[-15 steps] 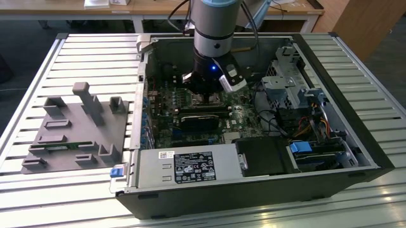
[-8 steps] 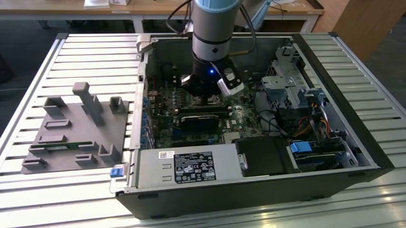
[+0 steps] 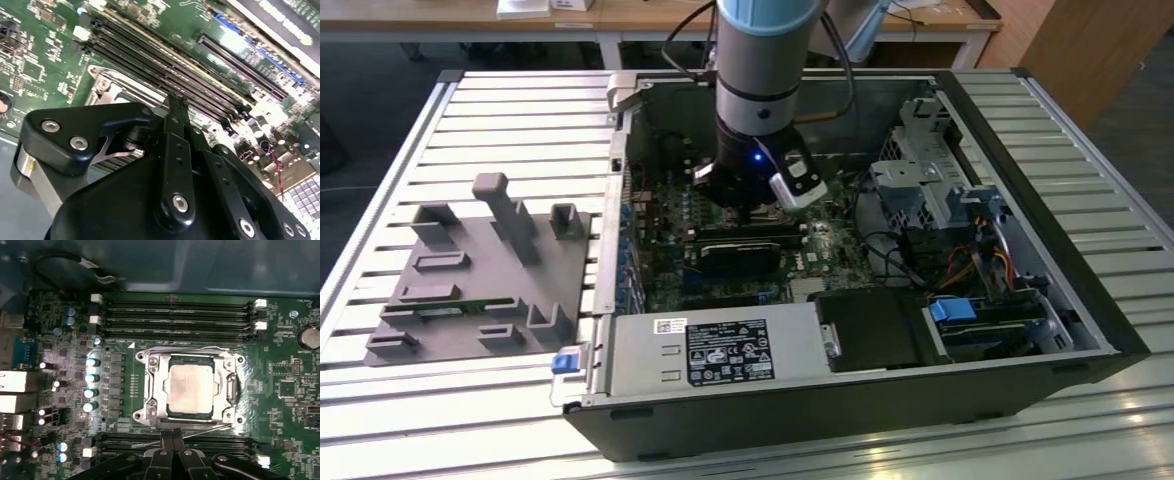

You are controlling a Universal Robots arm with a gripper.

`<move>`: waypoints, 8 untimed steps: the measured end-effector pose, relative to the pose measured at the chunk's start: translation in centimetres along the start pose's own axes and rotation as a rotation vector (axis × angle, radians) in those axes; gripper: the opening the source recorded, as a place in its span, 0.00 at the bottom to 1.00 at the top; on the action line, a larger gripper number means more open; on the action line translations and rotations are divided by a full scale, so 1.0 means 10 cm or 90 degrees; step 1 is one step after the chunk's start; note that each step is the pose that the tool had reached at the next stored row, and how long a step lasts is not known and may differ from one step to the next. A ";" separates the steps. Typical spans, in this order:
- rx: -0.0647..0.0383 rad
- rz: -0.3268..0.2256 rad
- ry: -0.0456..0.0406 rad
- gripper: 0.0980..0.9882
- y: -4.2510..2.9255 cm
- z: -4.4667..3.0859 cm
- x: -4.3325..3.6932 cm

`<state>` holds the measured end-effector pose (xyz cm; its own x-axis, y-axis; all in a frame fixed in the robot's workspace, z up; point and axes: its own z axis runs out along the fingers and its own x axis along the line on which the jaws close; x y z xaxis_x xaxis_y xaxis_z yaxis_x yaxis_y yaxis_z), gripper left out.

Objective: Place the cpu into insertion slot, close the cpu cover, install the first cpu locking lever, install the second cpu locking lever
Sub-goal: 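Install the second cpu locking lever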

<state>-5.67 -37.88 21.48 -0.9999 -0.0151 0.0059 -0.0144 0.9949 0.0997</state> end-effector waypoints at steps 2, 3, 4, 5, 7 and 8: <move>-0.004 0.000 -0.0007 0.01 -0.012 -0.001 0.043; -0.006 0.000 -0.0009 0.01 -0.016 -0.001 0.062; -0.007 0.000 -0.0011 0.01 -0.018 0.000 0.077; -0.008 0.000 -0.0011 0.01 -0.019 0.002 0.086; -0.015 0.000 -0.0012 0.01 -0.029 0.002 0.095; -0.019 0.000 -0.0013 0.01 -0.041 0.001 0.098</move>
<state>-6.64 -38.29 21.44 -0.9999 -0.0153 0.0038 -0.0147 0.9915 0.1292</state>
